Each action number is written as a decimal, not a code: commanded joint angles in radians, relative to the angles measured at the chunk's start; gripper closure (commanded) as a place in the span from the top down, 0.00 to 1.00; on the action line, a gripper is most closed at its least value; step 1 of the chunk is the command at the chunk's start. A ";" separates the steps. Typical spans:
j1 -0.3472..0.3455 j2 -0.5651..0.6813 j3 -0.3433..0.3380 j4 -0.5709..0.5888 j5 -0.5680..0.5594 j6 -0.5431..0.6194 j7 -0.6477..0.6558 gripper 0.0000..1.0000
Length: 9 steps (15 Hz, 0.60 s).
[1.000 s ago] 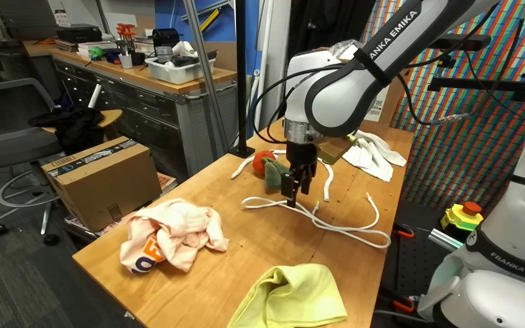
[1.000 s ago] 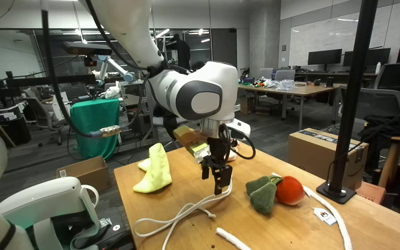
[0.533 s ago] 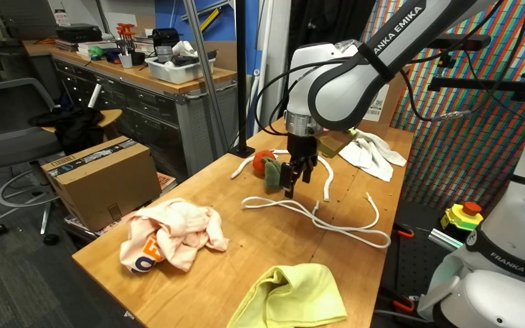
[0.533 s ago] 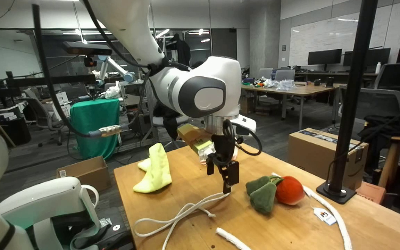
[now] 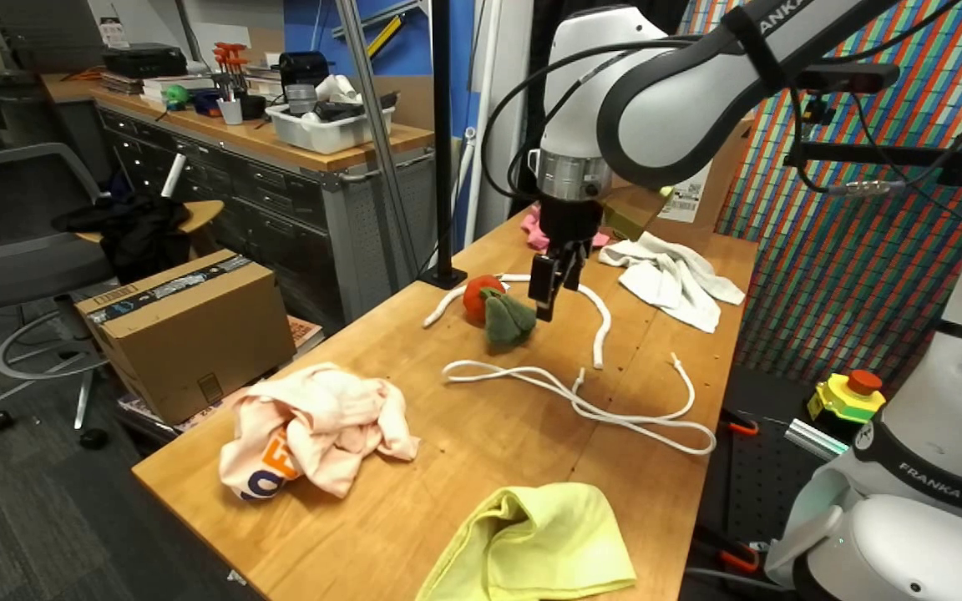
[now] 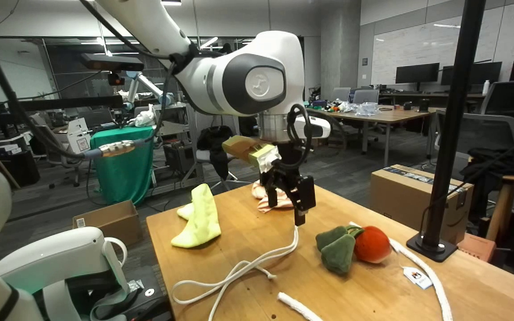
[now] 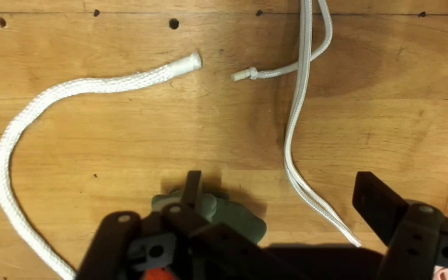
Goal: Move the peach shirt and green towel to the left then move the green towel towards you, then move the pink shirt to the right, then move the white towel to the right, move one rope towards you
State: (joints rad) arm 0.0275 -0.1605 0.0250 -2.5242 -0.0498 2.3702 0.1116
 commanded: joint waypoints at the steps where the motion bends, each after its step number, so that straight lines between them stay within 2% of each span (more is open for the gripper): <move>1: -0.004 -0.047 0.010 0.008 -0.023 -0.033 -0.009 1.00; 9: -0.006 0.105 0.037 0.115 -0.062 0.057 0.083 1.00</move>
State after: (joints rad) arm 0.0278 -0.1380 0.0473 -2.4770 -0.0674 2.3915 0.1341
